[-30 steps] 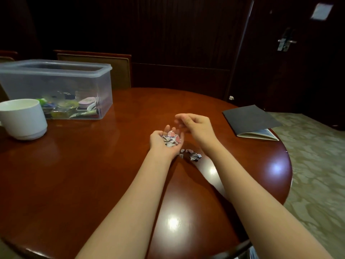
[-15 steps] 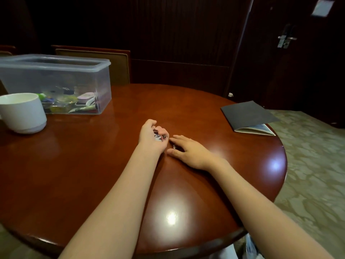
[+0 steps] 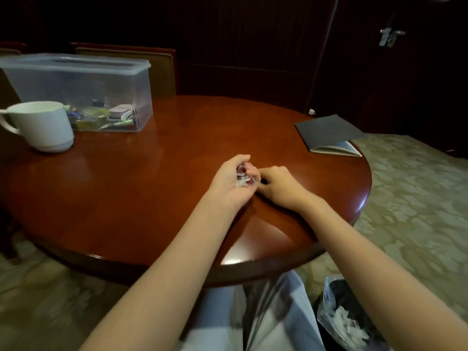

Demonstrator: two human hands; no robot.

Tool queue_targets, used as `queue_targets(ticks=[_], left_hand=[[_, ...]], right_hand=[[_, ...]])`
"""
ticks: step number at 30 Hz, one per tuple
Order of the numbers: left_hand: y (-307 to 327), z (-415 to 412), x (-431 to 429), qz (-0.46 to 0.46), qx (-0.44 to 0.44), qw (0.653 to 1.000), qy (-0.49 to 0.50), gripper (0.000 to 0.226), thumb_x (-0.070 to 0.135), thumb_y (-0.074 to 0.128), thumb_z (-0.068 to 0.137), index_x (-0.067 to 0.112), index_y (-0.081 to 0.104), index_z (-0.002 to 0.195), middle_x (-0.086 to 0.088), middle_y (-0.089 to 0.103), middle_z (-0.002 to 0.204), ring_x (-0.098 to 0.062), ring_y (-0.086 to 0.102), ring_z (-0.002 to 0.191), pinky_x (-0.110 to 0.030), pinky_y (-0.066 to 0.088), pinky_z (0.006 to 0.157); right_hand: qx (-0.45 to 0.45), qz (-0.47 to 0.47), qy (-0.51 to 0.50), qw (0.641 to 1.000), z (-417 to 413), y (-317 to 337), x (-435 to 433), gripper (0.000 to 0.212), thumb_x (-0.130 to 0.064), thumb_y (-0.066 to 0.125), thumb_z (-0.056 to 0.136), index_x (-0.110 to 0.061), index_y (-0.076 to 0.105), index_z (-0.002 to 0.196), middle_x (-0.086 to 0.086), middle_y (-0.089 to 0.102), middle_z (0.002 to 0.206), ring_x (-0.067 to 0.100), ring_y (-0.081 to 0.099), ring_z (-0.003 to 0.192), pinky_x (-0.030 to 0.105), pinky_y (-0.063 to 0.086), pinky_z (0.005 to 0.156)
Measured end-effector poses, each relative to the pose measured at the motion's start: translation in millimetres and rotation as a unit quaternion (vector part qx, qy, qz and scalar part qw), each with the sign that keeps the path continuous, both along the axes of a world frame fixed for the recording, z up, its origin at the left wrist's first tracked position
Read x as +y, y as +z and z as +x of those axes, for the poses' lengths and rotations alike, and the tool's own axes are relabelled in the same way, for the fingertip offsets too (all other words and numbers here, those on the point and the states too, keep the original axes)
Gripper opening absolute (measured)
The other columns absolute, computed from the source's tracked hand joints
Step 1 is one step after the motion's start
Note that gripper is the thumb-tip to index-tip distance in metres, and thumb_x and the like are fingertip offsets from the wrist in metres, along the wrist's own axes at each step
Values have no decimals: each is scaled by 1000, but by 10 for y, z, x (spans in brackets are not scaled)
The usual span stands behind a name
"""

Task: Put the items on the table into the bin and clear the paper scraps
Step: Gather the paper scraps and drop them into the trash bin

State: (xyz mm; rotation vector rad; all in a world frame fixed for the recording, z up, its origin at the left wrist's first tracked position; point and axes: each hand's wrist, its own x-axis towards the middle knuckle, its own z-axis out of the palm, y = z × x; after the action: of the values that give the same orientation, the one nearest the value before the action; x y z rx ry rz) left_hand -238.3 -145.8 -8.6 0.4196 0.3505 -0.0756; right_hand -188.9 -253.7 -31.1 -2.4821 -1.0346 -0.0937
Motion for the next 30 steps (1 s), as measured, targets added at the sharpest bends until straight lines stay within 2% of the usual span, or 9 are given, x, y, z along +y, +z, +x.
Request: queue_targets(ticks=[1, 3, 4, 6, 9, 14, 21, 26, 30], left_hand=[[-6, -51, -7, -12, 3, 1000, 7, 25, -2, 44, 94, 9, 39, 72, -2, 37, 63, -6, 35, 51, -12, 34, 33], [-3, -152, 7, -34, 6, 999, 29, 22, -2, 44, 94, 7, 41, 75, -5, 40, 68, -8, 38, 56, -12, 36, 42], [-5, -215, 17, -46, 7, 998, 41, 19, -1, 44, 94, 6, 42, 77, -6, 42, 71, -9, 40, 58, -13, 37, 48], [-25, -321, 44, -65, -1, 997, 49, 15, 1, 40, 96, 3, 46, 82, -10, 46, 77, -10, 44, 63, -18, 39, 55], [-70, -461, 64, -79, -11, 996, 32, 24, 1, 27, 98, 2, 50, 89, -12, 50, 81, -12, 45, 64, -19, 40, 56], [-75, -777, -6, -99, -5, 995, -4, 28, 2, 27, 97, 2, 52, 85, -8, 50, 76, -9, 41, 62, -18, 38, 56], [-251, -1233, -279, -74, -9, 988, -139, 18, 0, 41, 68, 2, 59, 68, -3, 47, 60, -7, 43, 51, -13, 40, 42], [-626, -1384, -401, -105, 34, 972, -207, 17, -2, 48, 72, 1, 63, 66, -6, 52, 59, -14, 49, 38, -14, 43, 40], [-948, -1344, -499, -113, 68, 964, -230, 29, -20, 57, 48, 2, 59, 66, -9, 52, 54, -17, 49, 34, -16, 44, 37]], right_hand=[[3, 0, 3, 1000, -45, -11, -30, 22, -15, 51, 95, -10, 68, 108, 9, 70, 95, 2, 50, 60, 15, 32, 59], [10, -16, 1, 1000, -117, -34, -73, 31, -18, 48, 96, -16, 61, 124, 0, 65, 121, 11, 62, 96, 6, 33, 74], [11, -28, -1, 1000, -161, -49, -101, 34, -19, 47, 97, -18, 57, 130, -2, 58, 131, 12, 56, 115, 8, 32, 86], [16, -38, -5, 999, -240, -77, -151, 38, -21, 47, 97, -17, 53, 134, -3, 51, 139, 11, 45, 129, 14, 28, 100], [20, -21, -10, 1000, -347, -86, -231, 35, -18, 48, 95, -17, 54, 129, -3, 51, 138, 10, 44, 128, 9, 24, 94], [25, 0, -1, 1000, -454, -102, -315, 31, -14, 53, 92, -17, 60, 122, -4, 54, 135, 9, 46, 125, 6, 23, 91], [22, 4, 0, 1000, -537, -65, -331, 32, -9, 50, 93, -15, 62, 122, -2, 55, 134, 12, 47, 127, 21, 28, 107], [35, 7, -1, 999, -574, -90, -361, 37, -5, 44, 94, -18, 59, 126, -4, 51, 138, 9, 42, 130, 13, 23, 104], [28, 5, -9, 1000, -626, -114, -352, 37, -9, 44, 95, -18, 56, 129, -4, 49, 140, 10, 40, 132, 16, 22, 106]])
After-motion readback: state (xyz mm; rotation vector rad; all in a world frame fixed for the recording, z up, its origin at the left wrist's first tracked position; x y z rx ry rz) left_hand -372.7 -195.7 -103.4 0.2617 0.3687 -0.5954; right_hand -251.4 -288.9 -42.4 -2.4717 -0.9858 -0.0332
